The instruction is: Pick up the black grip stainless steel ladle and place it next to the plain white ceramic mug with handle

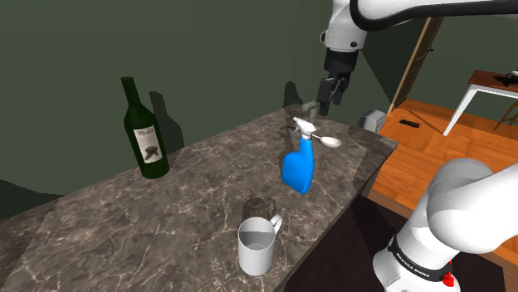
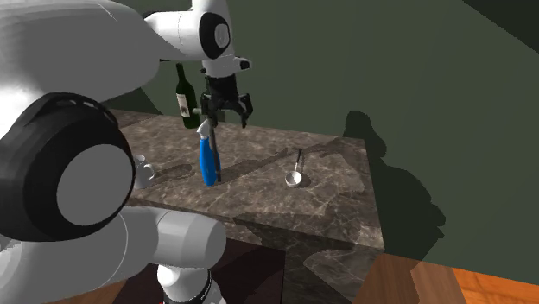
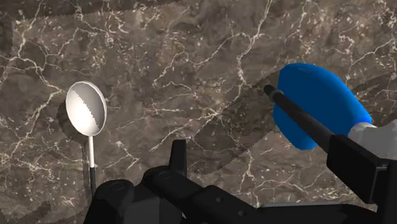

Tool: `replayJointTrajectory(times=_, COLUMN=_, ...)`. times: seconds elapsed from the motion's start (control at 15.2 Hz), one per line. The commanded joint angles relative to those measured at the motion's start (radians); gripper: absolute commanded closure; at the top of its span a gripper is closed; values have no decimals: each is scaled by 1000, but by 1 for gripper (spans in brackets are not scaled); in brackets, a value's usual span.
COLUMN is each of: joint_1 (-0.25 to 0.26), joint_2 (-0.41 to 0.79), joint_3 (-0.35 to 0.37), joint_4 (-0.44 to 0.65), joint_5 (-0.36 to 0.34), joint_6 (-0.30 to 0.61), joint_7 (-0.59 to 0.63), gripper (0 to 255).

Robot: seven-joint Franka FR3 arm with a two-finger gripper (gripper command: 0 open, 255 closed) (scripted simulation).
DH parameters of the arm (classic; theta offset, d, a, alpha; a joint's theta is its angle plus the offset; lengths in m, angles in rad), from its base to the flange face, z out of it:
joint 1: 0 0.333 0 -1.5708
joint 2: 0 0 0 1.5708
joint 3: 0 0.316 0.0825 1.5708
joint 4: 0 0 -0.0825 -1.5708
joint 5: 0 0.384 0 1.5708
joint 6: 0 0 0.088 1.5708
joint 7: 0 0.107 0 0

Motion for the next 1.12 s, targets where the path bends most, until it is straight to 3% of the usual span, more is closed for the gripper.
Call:
replayJointTrajectory(times=0.0, joint_1=-13, joint_2=29, joint_3=-38, joint_4=-20, joint_5=-10, joint_6=51, joint_7=-32, gripper=0)
replayJointTrajectory(times=0.59, joint_1=-55, joint_2=266, joint_3=-196, joint_4=7, joint_5=-2, joint_6=256, joint_7=-175, gripper=0)
replayJointTrajectory(times=1.06, joint_1=-77, joint_2=505, joint_3=-304, joint_4=98, joint_5=79, joint_6=380, joint_7=-316, gripper=0)
